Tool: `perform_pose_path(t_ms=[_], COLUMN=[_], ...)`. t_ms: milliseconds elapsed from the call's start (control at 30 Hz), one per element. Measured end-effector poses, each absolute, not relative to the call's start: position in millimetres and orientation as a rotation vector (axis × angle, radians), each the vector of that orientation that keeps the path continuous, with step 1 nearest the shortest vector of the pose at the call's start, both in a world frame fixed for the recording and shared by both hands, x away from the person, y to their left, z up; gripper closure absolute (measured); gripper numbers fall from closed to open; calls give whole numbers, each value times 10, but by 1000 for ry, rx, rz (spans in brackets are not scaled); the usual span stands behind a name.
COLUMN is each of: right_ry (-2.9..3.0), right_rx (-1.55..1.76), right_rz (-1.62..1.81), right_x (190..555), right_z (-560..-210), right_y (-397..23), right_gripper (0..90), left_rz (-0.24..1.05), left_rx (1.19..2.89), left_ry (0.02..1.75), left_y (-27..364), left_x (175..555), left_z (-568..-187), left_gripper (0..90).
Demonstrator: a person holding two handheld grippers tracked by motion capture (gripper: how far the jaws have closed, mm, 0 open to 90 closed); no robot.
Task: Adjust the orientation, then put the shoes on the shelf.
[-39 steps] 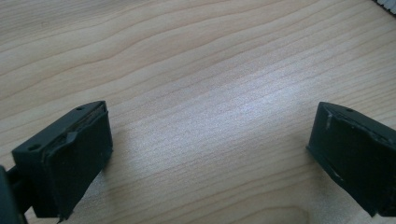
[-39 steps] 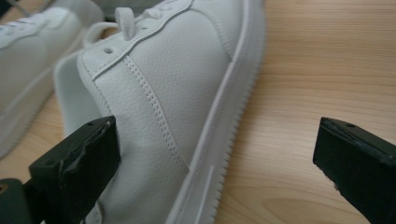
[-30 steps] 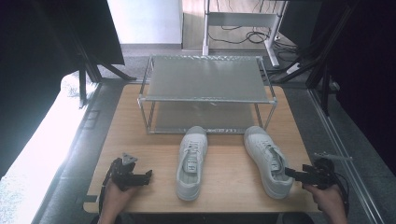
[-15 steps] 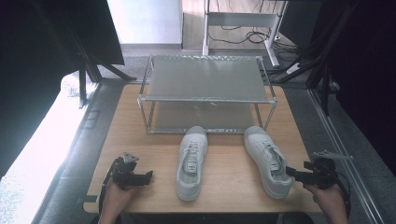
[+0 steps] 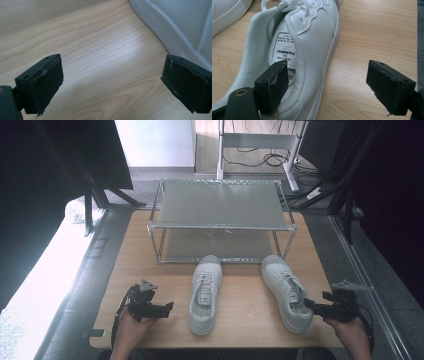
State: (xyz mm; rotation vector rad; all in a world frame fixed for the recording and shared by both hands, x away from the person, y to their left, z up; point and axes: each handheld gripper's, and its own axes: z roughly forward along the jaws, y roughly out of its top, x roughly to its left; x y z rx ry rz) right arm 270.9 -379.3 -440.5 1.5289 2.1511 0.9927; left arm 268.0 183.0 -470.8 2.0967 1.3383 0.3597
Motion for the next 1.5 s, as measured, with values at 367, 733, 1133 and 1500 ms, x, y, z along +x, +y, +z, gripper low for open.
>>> perform_pose_path(t_ms=[367,733,1133,1500], right_ry=[2165,2187,2210,2211], right_rx=[1536,1546,1558,1568], right_rz=[965,928,866,774], right_x=[2724,2769,2826,2897], right_z=[-4386,-4352,-4339,-4412], right_y=[-3750,-3697,-3634,-3607], right_gripper=[183,138,132,137], left_rz=[299,218,154,167], left_rx=[2161,2186,2267,2320], left_ry=[1281,1251,1316,1391], left_y=[1540,1306,1007,878], left_x=[2698,2736,2907,3018], left_z=[-4434,-4254,-4269,-4475], left_gripper=[44,52,92,143])
